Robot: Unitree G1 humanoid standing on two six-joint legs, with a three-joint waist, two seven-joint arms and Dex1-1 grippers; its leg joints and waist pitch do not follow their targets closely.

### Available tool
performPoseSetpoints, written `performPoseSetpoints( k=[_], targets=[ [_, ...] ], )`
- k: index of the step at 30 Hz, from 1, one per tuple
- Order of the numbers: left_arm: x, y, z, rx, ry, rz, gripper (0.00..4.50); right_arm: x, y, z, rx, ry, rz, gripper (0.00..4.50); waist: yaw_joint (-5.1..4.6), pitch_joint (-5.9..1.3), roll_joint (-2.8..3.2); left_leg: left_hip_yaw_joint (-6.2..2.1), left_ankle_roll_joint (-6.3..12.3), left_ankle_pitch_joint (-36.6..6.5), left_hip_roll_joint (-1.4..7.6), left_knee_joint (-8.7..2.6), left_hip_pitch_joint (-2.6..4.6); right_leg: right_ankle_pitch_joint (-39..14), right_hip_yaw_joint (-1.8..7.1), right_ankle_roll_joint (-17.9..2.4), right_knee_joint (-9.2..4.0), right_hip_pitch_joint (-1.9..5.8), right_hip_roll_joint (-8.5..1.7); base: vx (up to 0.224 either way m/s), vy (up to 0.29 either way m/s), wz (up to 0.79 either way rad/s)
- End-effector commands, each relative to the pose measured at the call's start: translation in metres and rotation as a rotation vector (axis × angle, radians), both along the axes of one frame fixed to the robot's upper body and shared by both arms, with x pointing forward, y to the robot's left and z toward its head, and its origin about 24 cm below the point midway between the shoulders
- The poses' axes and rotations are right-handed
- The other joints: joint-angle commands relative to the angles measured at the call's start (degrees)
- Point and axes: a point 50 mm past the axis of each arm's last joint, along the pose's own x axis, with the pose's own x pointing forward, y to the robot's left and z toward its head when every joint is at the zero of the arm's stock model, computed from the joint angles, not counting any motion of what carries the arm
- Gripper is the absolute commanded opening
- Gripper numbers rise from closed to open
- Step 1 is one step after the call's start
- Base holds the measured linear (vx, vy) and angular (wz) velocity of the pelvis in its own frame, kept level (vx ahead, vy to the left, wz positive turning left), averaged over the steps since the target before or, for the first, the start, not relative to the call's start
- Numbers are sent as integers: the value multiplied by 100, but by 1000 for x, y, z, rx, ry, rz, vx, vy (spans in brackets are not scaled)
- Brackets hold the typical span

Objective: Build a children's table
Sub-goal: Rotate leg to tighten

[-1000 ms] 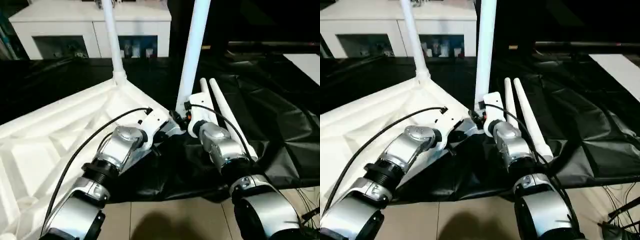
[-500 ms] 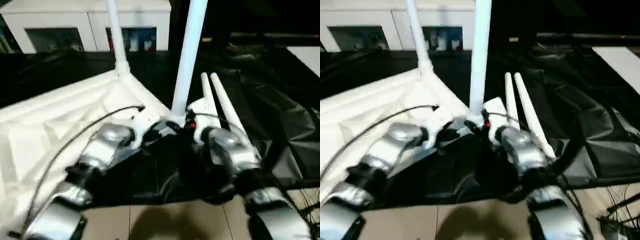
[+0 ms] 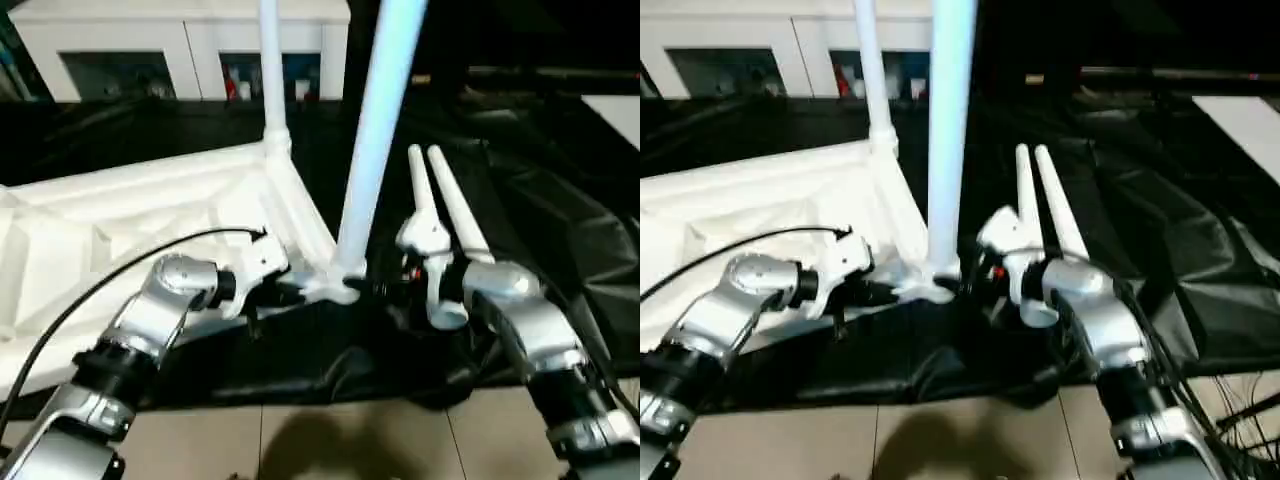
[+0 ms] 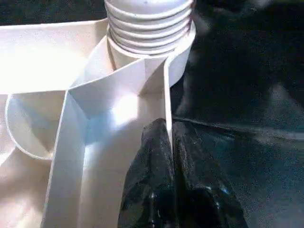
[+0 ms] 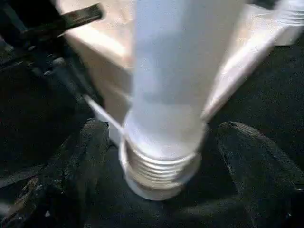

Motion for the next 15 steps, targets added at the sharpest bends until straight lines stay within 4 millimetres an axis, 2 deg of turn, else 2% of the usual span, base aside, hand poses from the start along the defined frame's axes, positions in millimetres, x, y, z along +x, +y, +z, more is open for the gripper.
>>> performPoseSetpoints(
  k=[1, 2, 6, 15],
  targets=[
    [-4, -5, 2, -6, 11, -65, 0, -1, 2, -2, -26, -5, -1, 394, -3, -325, 14, 23, 527, -258, 120, -298, 7, 639, 283, -1622, -274, 367, -299, 0, 0, 0],
    [-5, -5, 2, -7, 12, -68, 0, 0, 3, -3, -22, -8, -13, 394, 2, -324, 36, 20, 520, -223, 118, -295, 9, 697, 283, -1631, -267, 365, -299, 0, 0, 0],
    [-7, -6, 2, -13, 18, -93, 0, 0, 6, -1, -6, -11, -26, 394, 1, -339, 29, 17, 574, -63, 100, -273, 2, 1066, 280, -1680, -233, 388, -288, 0, 0, 0],
    [-7, -7, 2, -13, 23, -100, 0, 3, 10, -7, -27, -20, -48, 394, 4, -323, 23, 16, 564, -100, 99, -273, 3, 1011, 277, -1681, -232, 391, -286, 0, 0, 0]
  ],
)
